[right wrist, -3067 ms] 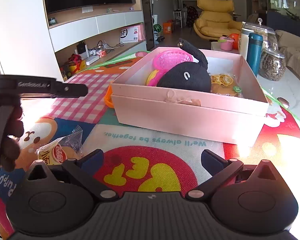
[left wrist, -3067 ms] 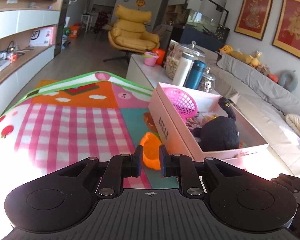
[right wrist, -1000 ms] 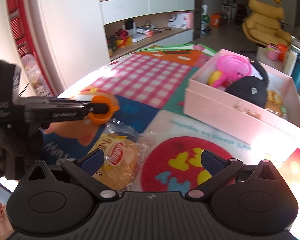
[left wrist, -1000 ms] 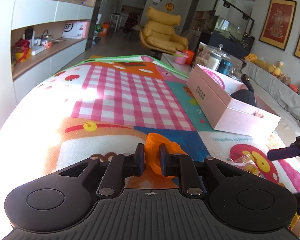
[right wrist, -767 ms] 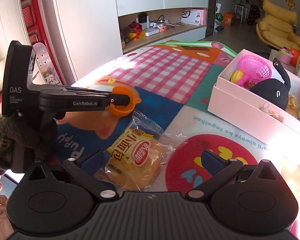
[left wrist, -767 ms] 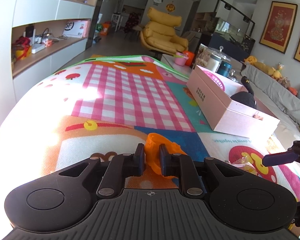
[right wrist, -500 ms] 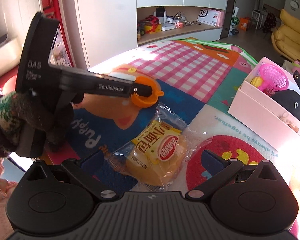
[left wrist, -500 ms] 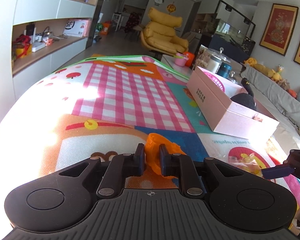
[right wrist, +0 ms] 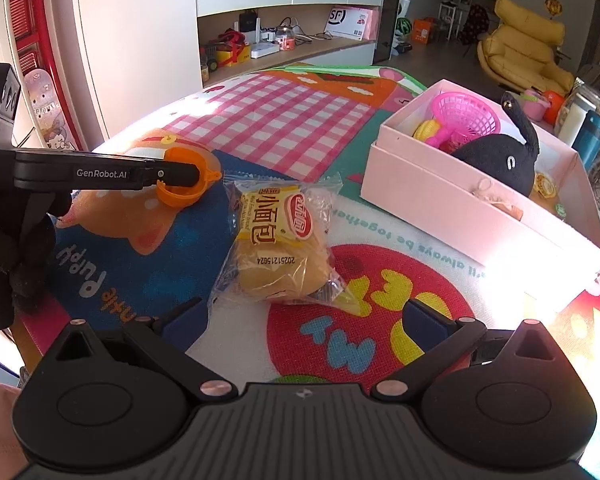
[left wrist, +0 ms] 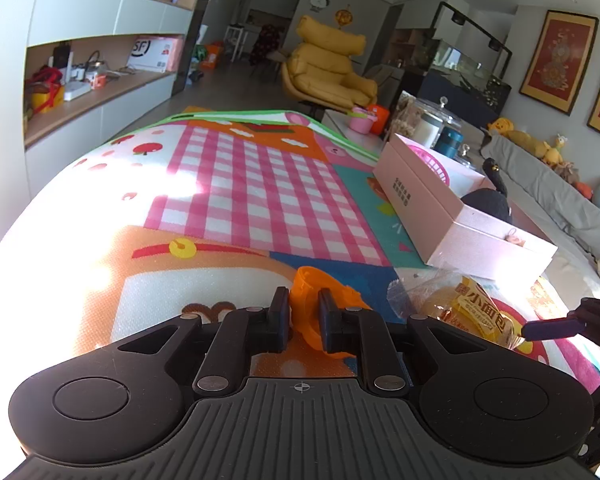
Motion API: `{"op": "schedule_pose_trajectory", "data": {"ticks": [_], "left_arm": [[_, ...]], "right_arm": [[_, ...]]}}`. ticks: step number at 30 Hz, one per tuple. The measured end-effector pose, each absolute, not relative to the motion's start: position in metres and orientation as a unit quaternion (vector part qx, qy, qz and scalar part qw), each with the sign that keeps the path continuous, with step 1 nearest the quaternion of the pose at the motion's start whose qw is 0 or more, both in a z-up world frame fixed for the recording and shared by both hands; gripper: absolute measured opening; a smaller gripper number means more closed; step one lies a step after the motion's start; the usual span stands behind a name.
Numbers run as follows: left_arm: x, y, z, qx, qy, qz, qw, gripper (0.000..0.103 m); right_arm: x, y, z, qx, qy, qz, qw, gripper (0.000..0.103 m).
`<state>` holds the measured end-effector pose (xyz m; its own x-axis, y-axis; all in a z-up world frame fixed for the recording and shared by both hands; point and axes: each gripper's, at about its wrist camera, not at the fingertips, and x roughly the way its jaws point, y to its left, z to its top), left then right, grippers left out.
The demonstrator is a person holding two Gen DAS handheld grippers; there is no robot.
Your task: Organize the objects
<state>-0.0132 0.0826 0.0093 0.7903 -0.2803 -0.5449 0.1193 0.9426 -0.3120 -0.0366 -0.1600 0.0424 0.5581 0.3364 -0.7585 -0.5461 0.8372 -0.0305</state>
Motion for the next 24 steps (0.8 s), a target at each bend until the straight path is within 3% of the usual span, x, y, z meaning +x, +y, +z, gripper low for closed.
{"op": "schedule_pose_trajectory", "data": {"ticks": [7,18,24], "left_arm": [[-0.013,0.083,0.009,-0.131,0.306,-0.107,0.937,0.018],[-0.013,0.083,0.009,-0.132,0.306,-0.106,0.937,0.018],[-0.013,0.082,0.009,-0.131,0.306,-0.106,0.937,0.018]], "right_arm": [[-0.041,-0.141,0.037,-0.116,0.406,0.283,0.861,0.103],[-0.030,-0.133,0.058,-0.114,0.353,0.279,0.886,0.102],[-0.003,-0.123,0.055,-0.117,0.352,0.268,0.889,0.079]]}}
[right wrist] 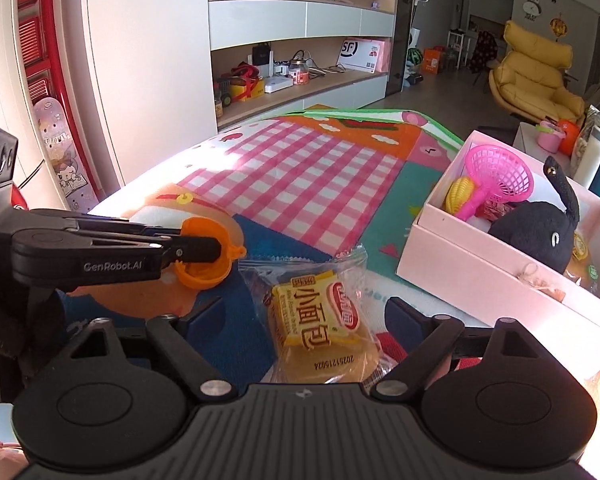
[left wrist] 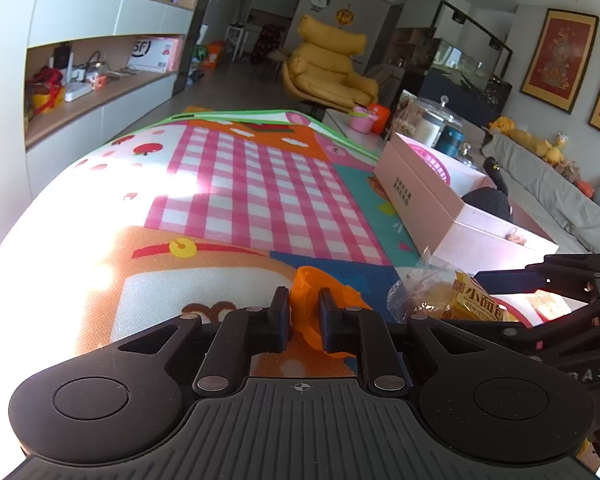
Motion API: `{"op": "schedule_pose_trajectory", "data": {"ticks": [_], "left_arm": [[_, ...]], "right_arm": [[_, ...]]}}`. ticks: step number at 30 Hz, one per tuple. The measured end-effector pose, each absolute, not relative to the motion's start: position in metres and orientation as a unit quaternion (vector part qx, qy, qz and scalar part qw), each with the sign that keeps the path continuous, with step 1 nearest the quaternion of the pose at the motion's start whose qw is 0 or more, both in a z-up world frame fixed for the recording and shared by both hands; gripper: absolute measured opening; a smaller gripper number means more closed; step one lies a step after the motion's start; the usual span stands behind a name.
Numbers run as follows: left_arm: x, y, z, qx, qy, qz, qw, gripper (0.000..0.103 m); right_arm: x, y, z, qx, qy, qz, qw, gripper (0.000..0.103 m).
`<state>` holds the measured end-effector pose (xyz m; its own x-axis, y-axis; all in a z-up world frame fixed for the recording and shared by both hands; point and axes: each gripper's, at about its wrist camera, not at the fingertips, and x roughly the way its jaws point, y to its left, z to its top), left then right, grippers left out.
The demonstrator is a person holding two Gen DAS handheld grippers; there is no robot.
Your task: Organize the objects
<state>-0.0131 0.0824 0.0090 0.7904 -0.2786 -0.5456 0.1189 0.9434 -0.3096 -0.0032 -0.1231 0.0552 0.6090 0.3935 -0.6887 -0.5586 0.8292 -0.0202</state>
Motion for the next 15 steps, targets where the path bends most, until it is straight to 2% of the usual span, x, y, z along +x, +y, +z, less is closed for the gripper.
{"op": "schedule_pose_trajectory", "data": {"ticks": [2,3,8,11,15], "left_arm": [[-0.013,0.082,0.009,-0.130,0.306,-0.106,0.937,0.018],[-0.013,0.082,0.009,-0.130,0.306,-0.106,0.937,0.018],[-0.013,0.082,0.009,-0.131,0.306,-0.106,0.937,0.018],[-0.013,0.082,0.009,-0.130,0.306,-0.106,0.937,0.018],[-0.013,0.082,0.009,-0.129,0.306,-0.105,0.937,0.018]], "right_arm": [[0.003,-0.126,0.052,-0.111,0.369,0.260,0.885,0.066],[0.004,-0.130,0.052,-0.103,0.374,0.260,0.884,0.064],[-0.005,-0.153,0.053,-0.079,0.390,0.236,0.887,0.063],[-0.016,-0.156,0.055,-0.074,0.394,0.260,0.879,0.065],[-0.026,-0.147,0.058,-0.093,0.365,0.268,0.887,0.081]]}}
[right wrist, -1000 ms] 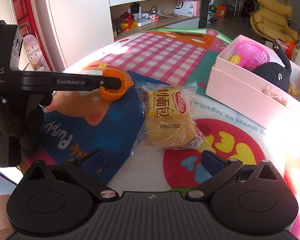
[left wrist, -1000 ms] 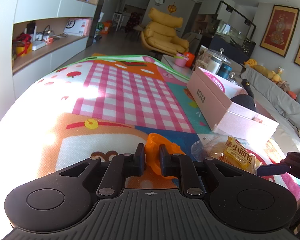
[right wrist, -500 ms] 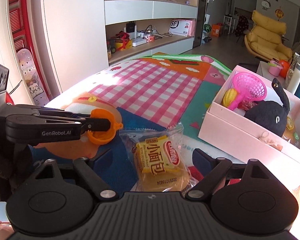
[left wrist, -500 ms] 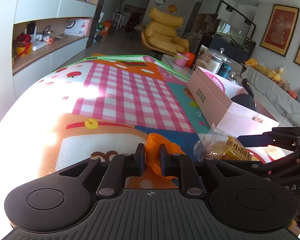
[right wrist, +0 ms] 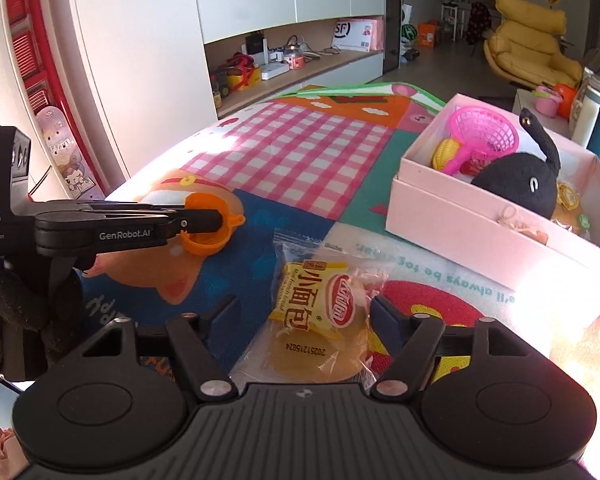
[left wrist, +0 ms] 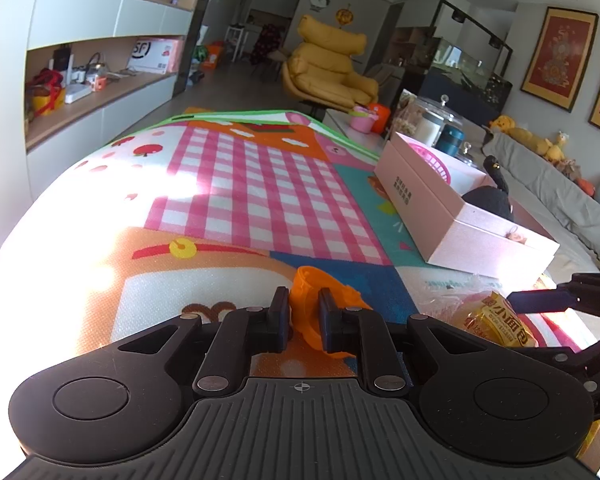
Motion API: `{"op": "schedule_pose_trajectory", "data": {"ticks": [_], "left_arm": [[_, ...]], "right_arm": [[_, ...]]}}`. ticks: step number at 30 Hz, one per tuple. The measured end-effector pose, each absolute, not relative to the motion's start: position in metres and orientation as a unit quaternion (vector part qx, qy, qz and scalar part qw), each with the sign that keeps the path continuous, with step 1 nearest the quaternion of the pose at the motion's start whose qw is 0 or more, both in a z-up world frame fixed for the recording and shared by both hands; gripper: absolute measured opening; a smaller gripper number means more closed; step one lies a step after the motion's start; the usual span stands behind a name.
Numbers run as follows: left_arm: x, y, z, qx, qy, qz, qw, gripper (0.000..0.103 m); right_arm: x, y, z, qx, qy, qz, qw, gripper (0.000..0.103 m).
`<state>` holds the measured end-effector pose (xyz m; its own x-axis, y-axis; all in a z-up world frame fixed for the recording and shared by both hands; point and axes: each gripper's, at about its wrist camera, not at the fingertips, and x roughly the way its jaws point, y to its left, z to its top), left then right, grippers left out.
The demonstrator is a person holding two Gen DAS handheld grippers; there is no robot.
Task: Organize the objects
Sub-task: 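Carry the orange toy into the box and open left tool while right tool lifts the bread bag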
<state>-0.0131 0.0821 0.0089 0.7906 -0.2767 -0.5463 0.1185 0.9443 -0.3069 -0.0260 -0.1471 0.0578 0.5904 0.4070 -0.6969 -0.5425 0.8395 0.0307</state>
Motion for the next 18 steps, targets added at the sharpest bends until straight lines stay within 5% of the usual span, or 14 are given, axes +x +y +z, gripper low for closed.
{"op": "schedule_pose_trajectory", "data": {"ticks": [6,9,18], "left_arm": [[-0.013,0.081,0.009,-0.126,0.307,-0.100,0.938,0.018],[-0.017,0.075,0.011,-0.116,0.308,-0.087,0.940,0.017],[-0.026,0.055,0.030,-0.109,0.326,-0.098,0.934,0.013]], "right_arm": [[-0.004,-0.140,0.047,-0.089,0.377,0.229,0.893,0.083],[-0.007,-0.142,0.044,-0.086,0.389,0.230,0.888,0.065],[-0.048,-0.193,0.083,-0.070,0.338,0.226,0.911,0.061]]}}
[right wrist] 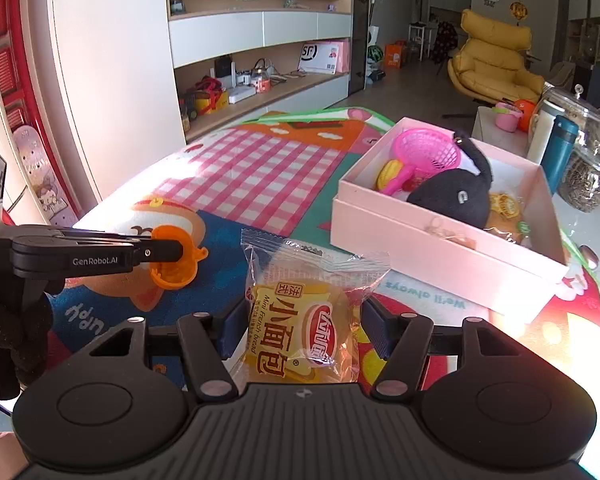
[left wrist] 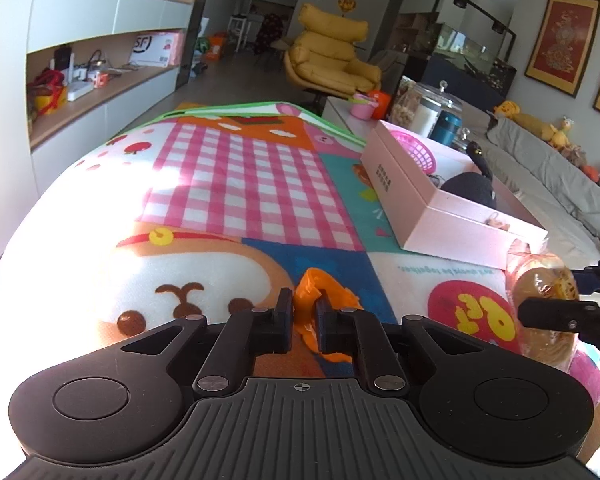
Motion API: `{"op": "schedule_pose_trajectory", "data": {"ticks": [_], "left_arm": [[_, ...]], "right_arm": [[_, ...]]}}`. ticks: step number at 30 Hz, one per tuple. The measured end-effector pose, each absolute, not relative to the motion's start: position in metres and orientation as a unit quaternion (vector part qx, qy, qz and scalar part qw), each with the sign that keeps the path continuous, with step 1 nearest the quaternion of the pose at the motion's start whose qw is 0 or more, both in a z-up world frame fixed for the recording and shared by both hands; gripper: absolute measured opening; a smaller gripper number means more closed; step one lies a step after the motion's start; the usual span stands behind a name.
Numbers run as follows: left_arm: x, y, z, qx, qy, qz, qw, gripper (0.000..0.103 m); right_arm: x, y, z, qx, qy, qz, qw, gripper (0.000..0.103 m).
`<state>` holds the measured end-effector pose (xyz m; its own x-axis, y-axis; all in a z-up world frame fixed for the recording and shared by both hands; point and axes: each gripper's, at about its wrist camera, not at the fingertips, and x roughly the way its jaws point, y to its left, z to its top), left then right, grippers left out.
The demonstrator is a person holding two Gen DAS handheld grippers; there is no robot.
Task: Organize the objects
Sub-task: 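Carry the orange toy into the box and open left tool while right tool lifts the bread bag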
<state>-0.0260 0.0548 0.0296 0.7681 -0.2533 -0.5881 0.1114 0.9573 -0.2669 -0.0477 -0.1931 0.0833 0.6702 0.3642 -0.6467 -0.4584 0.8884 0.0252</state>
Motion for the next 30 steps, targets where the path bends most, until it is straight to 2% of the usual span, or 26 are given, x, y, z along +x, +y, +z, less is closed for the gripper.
{"op": "schedule_pose_trajectory", "data": {"ticks": [7,13,17,21,30], "left_arm": [[0.002,0.009,0.102,-0.062,0.274,-0.145,0.949,0.013],[0.073,-0.051,0.139,-0.092,0.246,-0.198,0.944,0.013],[0.130,-0.087,0.135,-0.146,0.239,-0.219,0.935,0.015],[0.171,-0.115,0.112,-0.153,0.292,-0.219,0.918,0.019],[0.128,-0.078,0.087,-0.146,0.273,-0.211,0.927,0.021]], "right_arm": [[-0.068,-0.238,0.098,-0.031,0.301,0.227,0.926,0.062],[-0.062,-0.256,0.085,-0.013,0.300,0.216,0.929,0.062],[-0.054,-0.259,0.077,-0.006,0.307,0.212,0.928,0.061],[-0.049,-0.260,0.073,-0.001,0.314,0.207,0.927,0.061],[-0.036,-0.269,0.070,0.002,0.332,0.189,0.924,0.061]]}}
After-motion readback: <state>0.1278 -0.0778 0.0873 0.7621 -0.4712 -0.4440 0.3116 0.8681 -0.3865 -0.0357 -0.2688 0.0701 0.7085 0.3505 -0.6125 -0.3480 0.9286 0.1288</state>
